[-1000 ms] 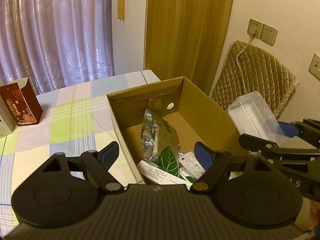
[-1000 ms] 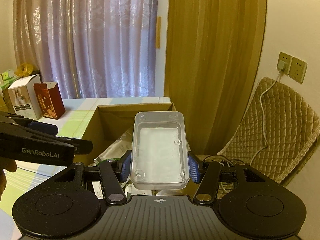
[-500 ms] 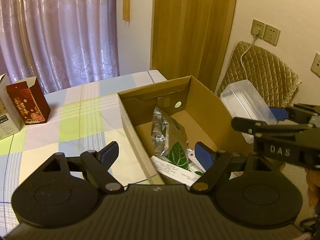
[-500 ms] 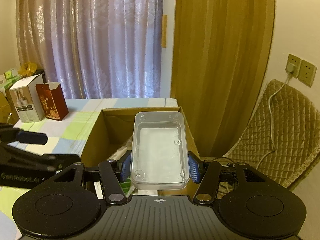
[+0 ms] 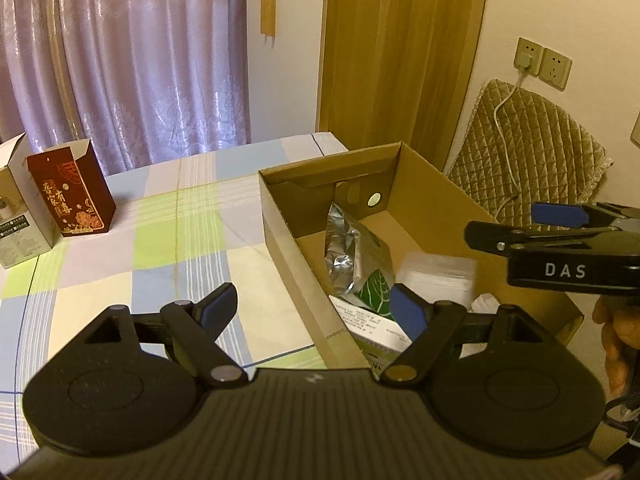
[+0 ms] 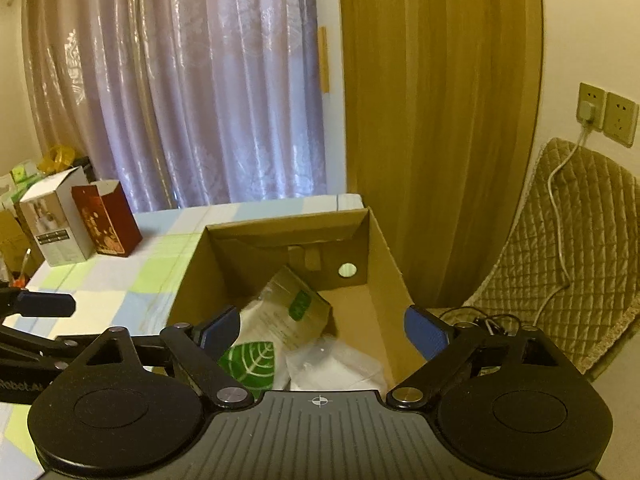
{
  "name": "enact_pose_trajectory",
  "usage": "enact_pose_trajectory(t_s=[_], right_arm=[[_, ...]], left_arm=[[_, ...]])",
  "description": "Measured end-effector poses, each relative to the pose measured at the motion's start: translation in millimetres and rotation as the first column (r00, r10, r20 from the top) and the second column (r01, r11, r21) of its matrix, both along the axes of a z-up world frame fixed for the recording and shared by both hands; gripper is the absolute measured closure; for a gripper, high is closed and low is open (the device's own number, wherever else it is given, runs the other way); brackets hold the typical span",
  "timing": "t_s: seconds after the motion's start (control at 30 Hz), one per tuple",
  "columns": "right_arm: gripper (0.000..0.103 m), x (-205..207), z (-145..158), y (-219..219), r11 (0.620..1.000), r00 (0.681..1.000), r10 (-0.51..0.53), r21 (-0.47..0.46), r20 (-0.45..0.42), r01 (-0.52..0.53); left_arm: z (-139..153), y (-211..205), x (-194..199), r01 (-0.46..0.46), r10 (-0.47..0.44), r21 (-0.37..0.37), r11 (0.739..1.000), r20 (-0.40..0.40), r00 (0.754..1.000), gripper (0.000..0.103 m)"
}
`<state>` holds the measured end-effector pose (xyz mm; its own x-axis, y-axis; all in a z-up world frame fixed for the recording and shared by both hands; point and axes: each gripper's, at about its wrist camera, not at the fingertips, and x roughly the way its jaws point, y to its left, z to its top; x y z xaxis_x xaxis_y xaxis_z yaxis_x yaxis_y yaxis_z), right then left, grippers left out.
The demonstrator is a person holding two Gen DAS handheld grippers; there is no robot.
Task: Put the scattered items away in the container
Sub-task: 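Open the right tool to drop the clear container into the box, then withdraw both tools up and away from the filled box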
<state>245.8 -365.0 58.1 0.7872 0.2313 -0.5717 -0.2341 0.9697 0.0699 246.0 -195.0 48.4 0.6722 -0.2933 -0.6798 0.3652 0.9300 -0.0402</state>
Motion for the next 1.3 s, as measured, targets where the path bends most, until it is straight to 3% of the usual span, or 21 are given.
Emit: enact_pose_trajectory(t_s=[0.6,0.87,0.9,0.93,1.0,1.3], right_arm=[[0.009,-62.0,0.2,-20.5,0.999,0.998,-0.039,0.008,-0.049,0.04],[0.008,-97.3,16.2,-19.7,1.0,0.998,-0.03,-0.008,-0.051,0.03],[0.007,-101.4,18.4,-19.9,1.0,0.998,-0.03,-0.011,-0.049,0.029],[0.0,-106.4,21.0,-20.7,0.999,0.999,-0.034,-0.01,-0.042,0.033],[0.0,-116.5,26.3,-23.0,0.999,0.999,-0.039,-0.007,-0.029,0.039],[0.0,-161.1,42.4,-24.4,0.999,0.998,-0.034,-0.018,-0.058,0.033]], left_arm=[[2.8,2.7,-46.1,0.004,-0.004,0.013,1.0,-0.026,1.0,0.017],[16.8,4.2,-82.0,0.005,-0.005,0.043,0.999,-0.002,1.0,0.007],[18.7,5.2,-86.6,0.003,-0.003,0.041,0.999,-0.001,1.0,0.005],[20.3,6.3,-91.0,-0.001,0.001,0.039,0.999,0.001,1.0,0.005],[23.5,7.6,-99.6,-0.008,0.008,0.039,0.999,0.002,1.0,0.002],[27.6,13.1,-153.4,-0.059,0.059,0.035,0.998,0.012,0.998,0.001]])
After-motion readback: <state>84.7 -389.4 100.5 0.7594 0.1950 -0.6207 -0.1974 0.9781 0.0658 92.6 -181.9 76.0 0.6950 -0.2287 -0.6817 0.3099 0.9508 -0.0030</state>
